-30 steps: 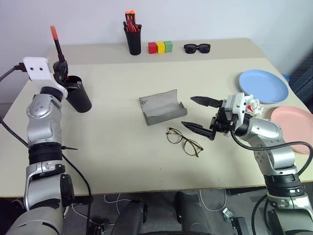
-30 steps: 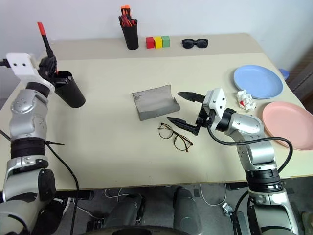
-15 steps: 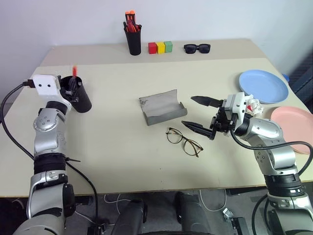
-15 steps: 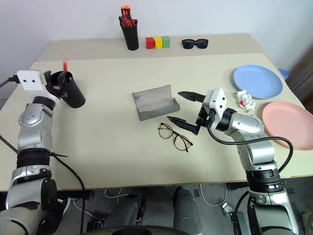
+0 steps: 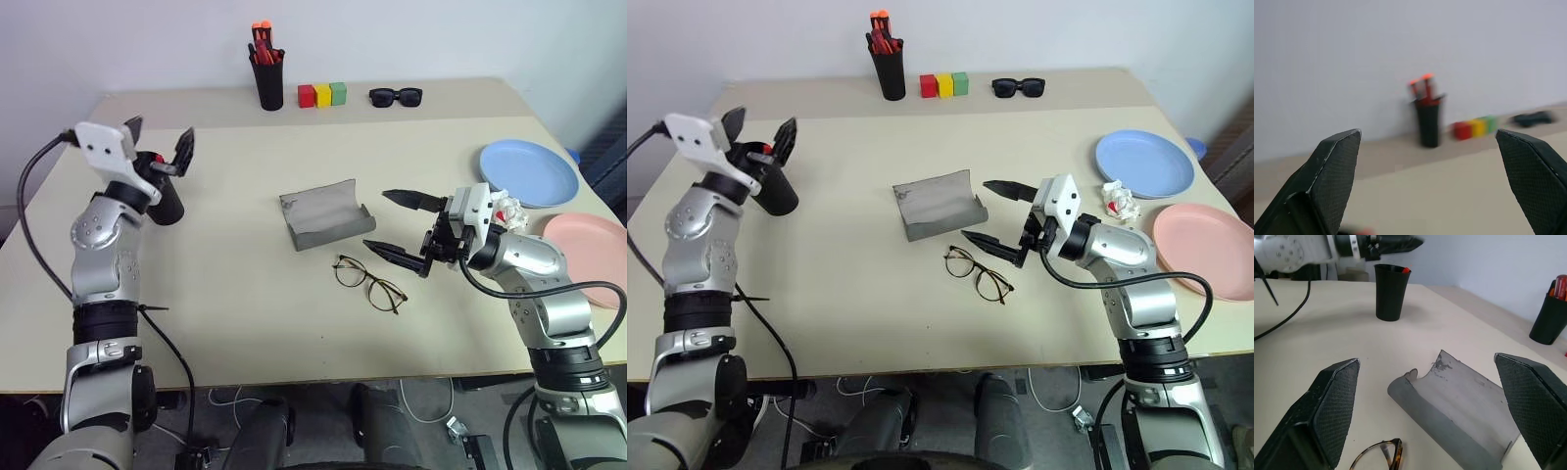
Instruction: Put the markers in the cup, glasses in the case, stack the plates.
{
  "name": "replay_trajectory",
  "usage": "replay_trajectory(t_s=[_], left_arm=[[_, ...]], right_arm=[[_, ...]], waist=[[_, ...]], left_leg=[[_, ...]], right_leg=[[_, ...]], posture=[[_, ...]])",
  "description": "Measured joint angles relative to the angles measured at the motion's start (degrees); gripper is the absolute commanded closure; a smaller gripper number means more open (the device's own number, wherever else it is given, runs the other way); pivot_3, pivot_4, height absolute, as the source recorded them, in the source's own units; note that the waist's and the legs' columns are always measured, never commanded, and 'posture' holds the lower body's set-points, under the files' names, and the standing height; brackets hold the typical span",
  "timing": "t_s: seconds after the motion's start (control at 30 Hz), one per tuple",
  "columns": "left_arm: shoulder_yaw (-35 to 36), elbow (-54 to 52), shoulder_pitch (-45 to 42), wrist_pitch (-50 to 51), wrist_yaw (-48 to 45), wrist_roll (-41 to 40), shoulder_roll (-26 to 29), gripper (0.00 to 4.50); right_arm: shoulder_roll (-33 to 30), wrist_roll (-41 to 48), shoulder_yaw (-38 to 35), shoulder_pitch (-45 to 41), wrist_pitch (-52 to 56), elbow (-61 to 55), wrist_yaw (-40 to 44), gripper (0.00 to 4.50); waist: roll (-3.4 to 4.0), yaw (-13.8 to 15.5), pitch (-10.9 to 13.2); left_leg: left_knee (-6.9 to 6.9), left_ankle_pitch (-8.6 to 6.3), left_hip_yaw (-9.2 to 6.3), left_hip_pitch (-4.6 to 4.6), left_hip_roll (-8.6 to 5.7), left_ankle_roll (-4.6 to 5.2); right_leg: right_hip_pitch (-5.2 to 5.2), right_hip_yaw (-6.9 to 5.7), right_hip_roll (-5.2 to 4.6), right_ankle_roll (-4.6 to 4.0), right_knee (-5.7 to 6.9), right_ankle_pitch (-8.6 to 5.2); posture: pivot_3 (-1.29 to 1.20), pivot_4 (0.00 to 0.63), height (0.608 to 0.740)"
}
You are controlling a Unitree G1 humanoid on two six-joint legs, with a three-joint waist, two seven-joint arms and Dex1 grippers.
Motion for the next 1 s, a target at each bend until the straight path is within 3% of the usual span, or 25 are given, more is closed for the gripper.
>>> replay_trajectory(t_s=[0.17, 0.4, 0.57, 0.67, 0.9, 1.0], left_arm=[[-11.68, -4.29, -1.64, 11.9, -13.56, -3.7, -1.16, 0.02], [-25.05, 12.03, -7.05, 13.76, -20.57, 5.22, -9.45, 0.02], [-27.32, 18.08, -10.26, 11.91, -20.57, 10.28, -12.63, 0.02], [-27.58, 19.63, -10.3, 11.44, -20.79, 12.08, -14.38, 0.8], [-29.27, 18.68, -10.47, 12.47, -23.47, 15.1, -13.92, 4.36], [-29.24, 18.61, -10.84, 13.2, -23.87, 15.52, -13.94, 4.44]], right_arm=[[0.34, -0.77, -0.06, -0.47, -0.59, 0.97, -0.32, 0.0], [0.43, -1.48, -0.44, -0.34, -2.08, 1.85, -1.79, 0.0], [0.47, -1.49, -0.54, 1.27, -2.09, -0.01, -3.25, 0.0], [0.42, -1.5, -0.81, 2.53, -2.09, -0.92, -3.99, 0.0], [0.37, -1.93, -0.97, 3.08, -2.17, -1.56, -5.15, 0.0], [0.37, -2.04, -0.98, 3.08, -2.3, -1.56, -5.42, 0.0]], waist=[[0.01, -0.37, 0.0], [0.0, -0.27, 0.0], [0.0, -0.23, 0.0], [0.0, -0.14, 0.0], [0.02, -0.09, -0.01], [0.02, -0.09, -0.01]], left_leg=[[-0.03, -0.01, 0.02, 0.04, -0.01, 0.03], [-0.02, -0.01, 0.04, 0.02, -0.02, 0.04], [-0.03, -0.02, 0.04, 0.02, -0.01, 0.05], [-0.01, -0.02, 0.04, 0.0, -0.02, 0.05], [0.0, -0.02, 0.04, 0.09, -0.01, 0.05], [0.02, -0.02, 0.03, 0.12, -0.01, 0.06]], right_leg=[[-0.01, 0.01, 0.03, 0.0, 0.01, 0.0], [0.0, 0.01, 0.06, -0.02, -0.02, 0.02], [-0.01, 0.02, 0.06, -0.02, -0.02, 0.02], [-0.01, 0.02, 0.04, -0.01, -0.02, 0.02], [0.08, 0.02, 0.04, -0.01, -0.01, 0.01], [0.13, 0.02, 0.04, 0.0, -0.01, 0.01]], posture=[[0.0, 0.15, 0.74], [0.0, 0.15, 0.74], [0.0, 0.15, 0.74], [0.0, 0.15, 0.74], [0.0, 0.15, 0.74], [0.0, 0.15, 0.74]])
